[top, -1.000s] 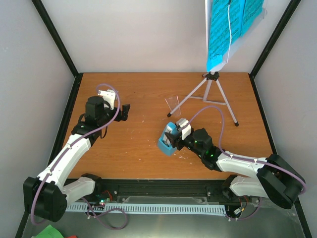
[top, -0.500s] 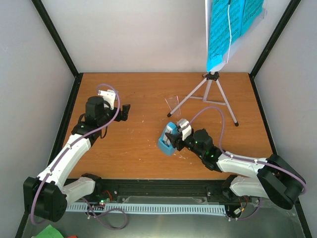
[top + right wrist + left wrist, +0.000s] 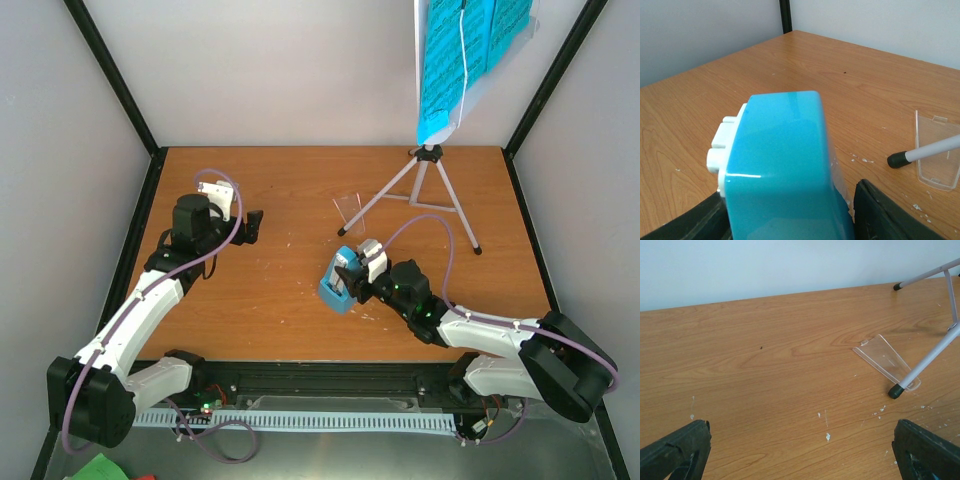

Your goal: Pack up the instrument practice props

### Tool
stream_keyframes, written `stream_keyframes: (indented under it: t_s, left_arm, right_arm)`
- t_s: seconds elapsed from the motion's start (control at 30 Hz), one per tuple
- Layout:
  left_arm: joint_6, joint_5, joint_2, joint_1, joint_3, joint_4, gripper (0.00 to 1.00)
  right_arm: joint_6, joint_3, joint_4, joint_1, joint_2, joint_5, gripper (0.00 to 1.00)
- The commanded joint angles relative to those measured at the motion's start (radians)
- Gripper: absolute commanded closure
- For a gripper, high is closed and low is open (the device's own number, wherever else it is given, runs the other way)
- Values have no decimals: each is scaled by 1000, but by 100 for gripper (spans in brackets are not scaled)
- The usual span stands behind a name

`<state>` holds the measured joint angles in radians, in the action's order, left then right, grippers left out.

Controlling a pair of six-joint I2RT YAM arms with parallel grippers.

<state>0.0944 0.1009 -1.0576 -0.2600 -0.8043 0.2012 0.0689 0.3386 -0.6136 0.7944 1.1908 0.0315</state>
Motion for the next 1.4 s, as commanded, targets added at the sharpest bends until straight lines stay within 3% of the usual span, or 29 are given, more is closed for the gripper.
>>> stream_keyframes:
  t_s: [0.0,1.37]
  left_arm:
    - [-20,5,-1,2,-1,-25,1]
    - [-21,5,-5,1,-1,-23,0]
  right_arm:
    - [11,-4,-22,8,-3,-11,43]
    - [40,53,-1,5,69,13,42]
